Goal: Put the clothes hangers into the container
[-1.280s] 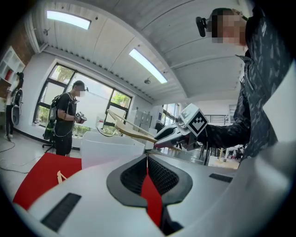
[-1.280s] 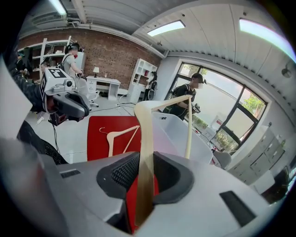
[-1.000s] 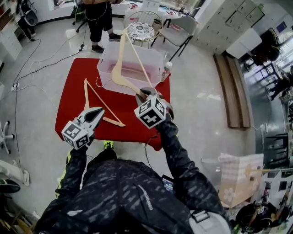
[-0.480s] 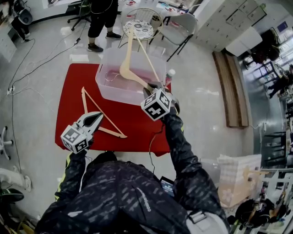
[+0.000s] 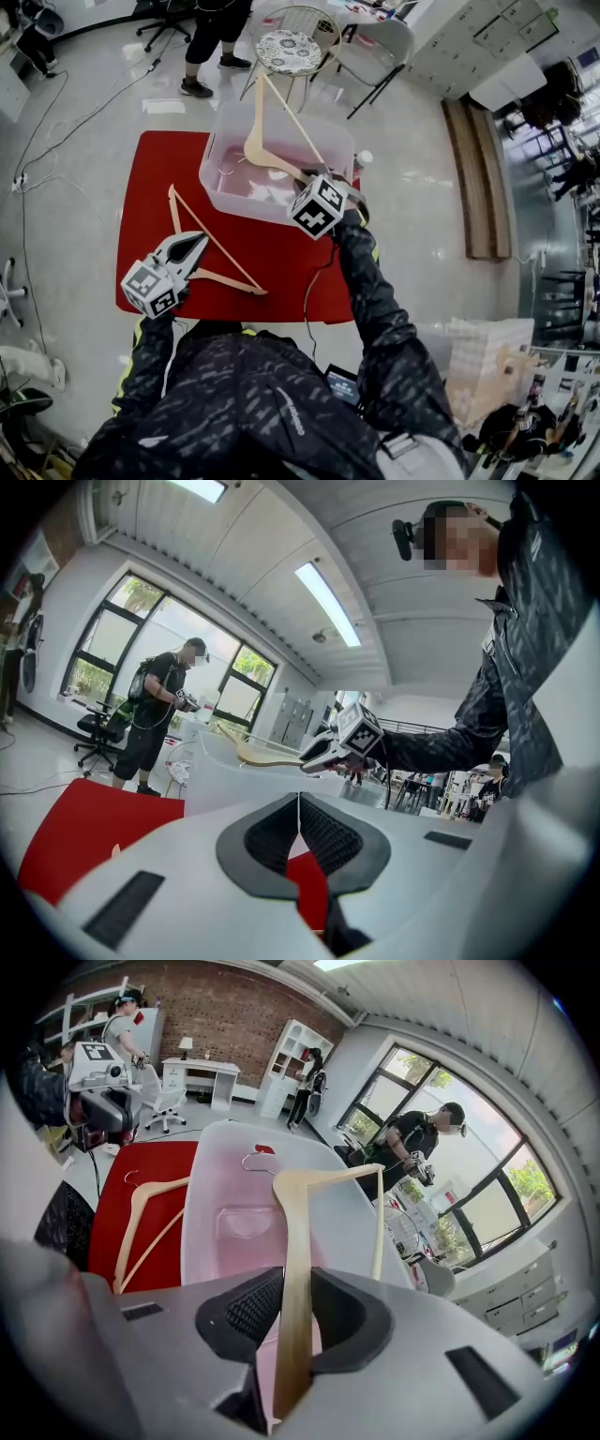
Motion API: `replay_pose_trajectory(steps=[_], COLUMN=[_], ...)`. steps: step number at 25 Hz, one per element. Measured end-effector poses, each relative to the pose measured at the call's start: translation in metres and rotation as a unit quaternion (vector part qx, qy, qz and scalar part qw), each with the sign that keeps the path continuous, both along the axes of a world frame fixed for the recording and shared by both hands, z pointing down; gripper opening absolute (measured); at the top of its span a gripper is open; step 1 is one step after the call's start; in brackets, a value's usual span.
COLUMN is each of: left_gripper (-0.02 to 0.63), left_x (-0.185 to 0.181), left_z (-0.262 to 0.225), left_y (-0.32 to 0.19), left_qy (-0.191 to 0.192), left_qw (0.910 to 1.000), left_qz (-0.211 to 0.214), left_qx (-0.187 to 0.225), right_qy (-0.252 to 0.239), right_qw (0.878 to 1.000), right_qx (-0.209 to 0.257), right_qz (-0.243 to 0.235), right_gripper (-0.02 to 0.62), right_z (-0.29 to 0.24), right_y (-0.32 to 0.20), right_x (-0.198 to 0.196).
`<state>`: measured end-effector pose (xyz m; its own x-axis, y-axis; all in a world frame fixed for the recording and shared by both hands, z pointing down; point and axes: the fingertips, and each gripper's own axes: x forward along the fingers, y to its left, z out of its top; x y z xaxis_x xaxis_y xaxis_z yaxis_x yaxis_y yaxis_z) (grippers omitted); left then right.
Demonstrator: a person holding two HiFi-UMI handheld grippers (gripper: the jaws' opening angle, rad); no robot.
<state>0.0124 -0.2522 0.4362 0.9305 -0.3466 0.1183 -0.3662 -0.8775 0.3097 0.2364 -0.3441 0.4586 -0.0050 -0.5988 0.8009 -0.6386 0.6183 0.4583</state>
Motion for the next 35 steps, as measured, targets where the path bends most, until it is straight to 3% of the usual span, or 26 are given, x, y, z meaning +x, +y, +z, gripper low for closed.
replay_pose_trajectory(steps=[14, 22, 32, 35], left_gripper=[0.012, 0.012, 0.012, 0.012], left_x=[-0.009, -0.010, -0.006, -0.005], left_z=[0.025, 0.034, 0.044, 0.046], left_y=[-0.013, -0.027, -0.030, -0.032], left_qy=[-0.005, -0.009, -0.009, -0.009], left_qw=[0.9995, 0.9989, 0.9983, 0.9982], left_qz=[0.001, 0.002, 0.008, 0.010], left_qx=[-0.032, -0.046, -0.057, -0.059], right_qy=[-0.008, 0.004, -0.013, -0.015], right_qw=[0.998, 0.989, 0.981, 0.978], right_qx=[-0.068, -0.148, -0.184, -0.194], right_qz=[0.000, -0.024, -0.059, -0.075], right_gripper=[0.101, 0.100, 0.101, 0.132], right_z=[0.045, 0.073, 0.083, 0.086], right_y=[-0.016, -0.018, -0.005, -0.005], right_x=[-0.001, -0.005, -0.015, -0.020])
